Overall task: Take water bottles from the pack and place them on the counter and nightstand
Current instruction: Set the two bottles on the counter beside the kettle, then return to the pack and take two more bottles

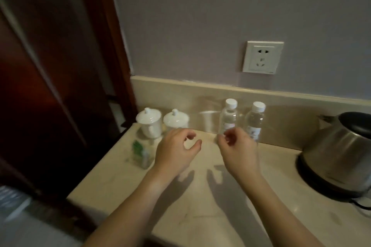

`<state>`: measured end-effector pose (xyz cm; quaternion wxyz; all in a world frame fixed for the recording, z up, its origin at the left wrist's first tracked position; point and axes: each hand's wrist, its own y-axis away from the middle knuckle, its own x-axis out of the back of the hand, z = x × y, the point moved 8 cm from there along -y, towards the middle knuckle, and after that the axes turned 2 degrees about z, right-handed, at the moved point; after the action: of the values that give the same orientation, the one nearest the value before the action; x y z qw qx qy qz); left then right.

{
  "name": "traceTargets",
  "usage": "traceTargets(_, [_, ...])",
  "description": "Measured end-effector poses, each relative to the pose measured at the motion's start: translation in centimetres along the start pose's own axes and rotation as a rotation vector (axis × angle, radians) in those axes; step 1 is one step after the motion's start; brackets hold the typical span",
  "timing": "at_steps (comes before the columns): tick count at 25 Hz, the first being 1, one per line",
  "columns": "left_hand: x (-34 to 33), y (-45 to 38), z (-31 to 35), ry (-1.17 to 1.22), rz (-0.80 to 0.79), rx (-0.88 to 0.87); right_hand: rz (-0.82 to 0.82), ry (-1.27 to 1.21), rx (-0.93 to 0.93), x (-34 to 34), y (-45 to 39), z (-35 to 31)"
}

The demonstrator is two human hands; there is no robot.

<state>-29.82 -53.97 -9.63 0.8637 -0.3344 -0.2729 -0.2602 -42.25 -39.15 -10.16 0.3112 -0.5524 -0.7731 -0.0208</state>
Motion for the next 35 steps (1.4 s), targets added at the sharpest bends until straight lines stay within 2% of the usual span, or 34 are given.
traceTargets(3, [8.3, 3.3, -2.3, -0.143, 0.045, 0.030, -0.281, -0.006, 0.306, -5.5, 3.8, -8.9])
traceTargets(7, [20.9, 10.7, -8.5, -0.316, 0.182, 0.226, -0.567, -0.035, 0.588, -13.1, 12.0, -18.3])
traceTargets(16, [43.5, 26.7, -23.1, -0.459, 0.480, 0.601, -0.886, -0.176, 0.934, -29.8, 31.1, -36.7])
traceTargets(21, [54.2, 31.3, -32.2, -0.519, 0.472, 0.731, -1.054, -0.182, 1.033, -41.1, 41.2, -45.5])
traceTargets(24, [59.9, 32.5, -37.2, -0.545, 0.457, 0.763, -1.078, -0.195, 1.031, -47.2, 44.5, -50.0])
traceTargets(30, [66.1, 30.9, -46.0, -0.466, 0.474, 0.796, -1.163, -0.162, 0.991, -57.9, 48.0, -55.6])
traceTargets(35, [71.0, 27.0, -56.5, -0.375, 0.514, 0.824, -1.191, -0.165, 0.922, -70.0, 48.0, -59.6])
